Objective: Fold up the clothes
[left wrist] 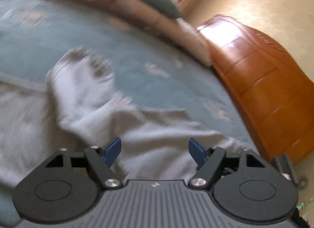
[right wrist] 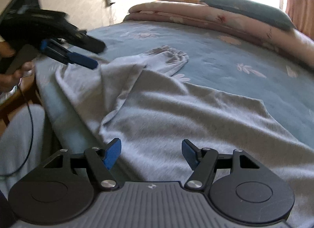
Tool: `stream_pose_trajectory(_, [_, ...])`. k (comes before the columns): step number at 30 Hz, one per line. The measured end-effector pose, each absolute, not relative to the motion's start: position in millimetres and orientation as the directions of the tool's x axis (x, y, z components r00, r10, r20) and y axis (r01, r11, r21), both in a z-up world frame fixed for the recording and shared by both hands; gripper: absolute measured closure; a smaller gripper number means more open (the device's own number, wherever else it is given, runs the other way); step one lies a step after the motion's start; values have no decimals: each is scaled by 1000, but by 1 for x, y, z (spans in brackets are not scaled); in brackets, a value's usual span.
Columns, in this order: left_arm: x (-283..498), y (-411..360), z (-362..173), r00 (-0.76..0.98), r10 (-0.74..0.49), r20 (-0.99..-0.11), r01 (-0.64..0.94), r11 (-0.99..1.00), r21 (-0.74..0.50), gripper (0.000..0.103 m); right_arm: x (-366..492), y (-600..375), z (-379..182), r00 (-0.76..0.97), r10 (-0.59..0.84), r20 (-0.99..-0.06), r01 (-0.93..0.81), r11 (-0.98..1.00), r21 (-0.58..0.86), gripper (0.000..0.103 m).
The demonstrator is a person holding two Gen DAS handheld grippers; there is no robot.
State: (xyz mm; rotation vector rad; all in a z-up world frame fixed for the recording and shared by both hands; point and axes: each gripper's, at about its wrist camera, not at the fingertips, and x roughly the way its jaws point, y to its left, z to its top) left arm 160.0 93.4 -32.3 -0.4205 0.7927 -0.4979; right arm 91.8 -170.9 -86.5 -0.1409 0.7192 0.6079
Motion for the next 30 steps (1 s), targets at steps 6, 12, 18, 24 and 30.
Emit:
stream_pose_trajectory(6, [222, 45, -41, 555, -632, -542, 322, 763, -560, 24, 138, -179, -73, 613, 426, -665, -523, 850, 62, 30])
stream_pose_trajectory(12, [284, 20, -75, 508, -688, -519, 263, 697, -667, 24, 202, -180, -96, 576, 376, -726, -496, 866, 55, 30])
stream_pose_trajectory(18, [307, 31, -100, 491, -715, -497, 255, 664, -703, 24, 205, -188, -122, 488, 400, -776, -538, 837, 94, 21])
stream_pose_trajectory(24, [315, 57, -123, 502, -740, -448, 230, 614, -755, 24, 232, -179, -93, 466, 367, -805, -610, 792, 8, 23])
stream_pose_trajectory(30, [319, 79, -133, 517, -728, -450, 180, 607, -774, 24, 305, -166, -83, 432, 414, -801, -658, 752, 33, 44])
